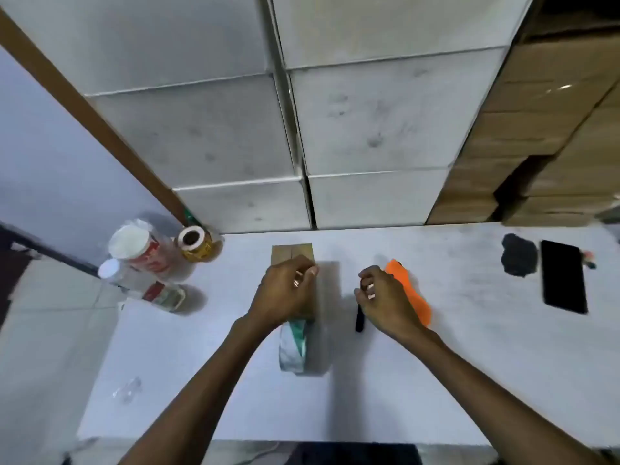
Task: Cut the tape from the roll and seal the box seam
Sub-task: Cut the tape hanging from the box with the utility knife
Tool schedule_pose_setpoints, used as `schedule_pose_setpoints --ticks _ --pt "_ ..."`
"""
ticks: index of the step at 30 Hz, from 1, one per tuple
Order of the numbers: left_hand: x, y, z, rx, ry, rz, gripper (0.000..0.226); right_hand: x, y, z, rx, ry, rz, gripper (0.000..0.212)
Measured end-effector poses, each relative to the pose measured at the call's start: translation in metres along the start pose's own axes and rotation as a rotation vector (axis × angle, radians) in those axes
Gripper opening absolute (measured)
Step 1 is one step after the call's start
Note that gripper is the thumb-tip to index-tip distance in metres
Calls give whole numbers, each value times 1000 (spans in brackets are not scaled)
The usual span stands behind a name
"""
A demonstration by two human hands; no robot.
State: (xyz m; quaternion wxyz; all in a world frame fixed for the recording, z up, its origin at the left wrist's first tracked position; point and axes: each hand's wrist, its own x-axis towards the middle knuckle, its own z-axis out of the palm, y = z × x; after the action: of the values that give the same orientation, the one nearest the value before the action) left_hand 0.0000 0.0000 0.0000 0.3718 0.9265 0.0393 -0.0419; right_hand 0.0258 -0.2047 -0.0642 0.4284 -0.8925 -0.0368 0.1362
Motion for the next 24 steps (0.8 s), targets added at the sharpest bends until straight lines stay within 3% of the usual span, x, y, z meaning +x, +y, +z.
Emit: schedule_pose_setpoints --ticks 4,8,14,20,24 --pt "-1 -25 6 82 -46 -43 18 -7 20 35 -68 -57 124 40" --pt "-11 -45 15 219 4 -49 25 -9 30 59 -150 18 259 54" --pt "-14 -59 20 187 107 -157 38 2 32 78 -239 7 438 48" --pt "-15 -59 25 159 73 -236 21 19 36 78 -248 -45 503 30" --pt "-12 -60 26 163 74 -222 23 19 36 67 36 -107 457 12"
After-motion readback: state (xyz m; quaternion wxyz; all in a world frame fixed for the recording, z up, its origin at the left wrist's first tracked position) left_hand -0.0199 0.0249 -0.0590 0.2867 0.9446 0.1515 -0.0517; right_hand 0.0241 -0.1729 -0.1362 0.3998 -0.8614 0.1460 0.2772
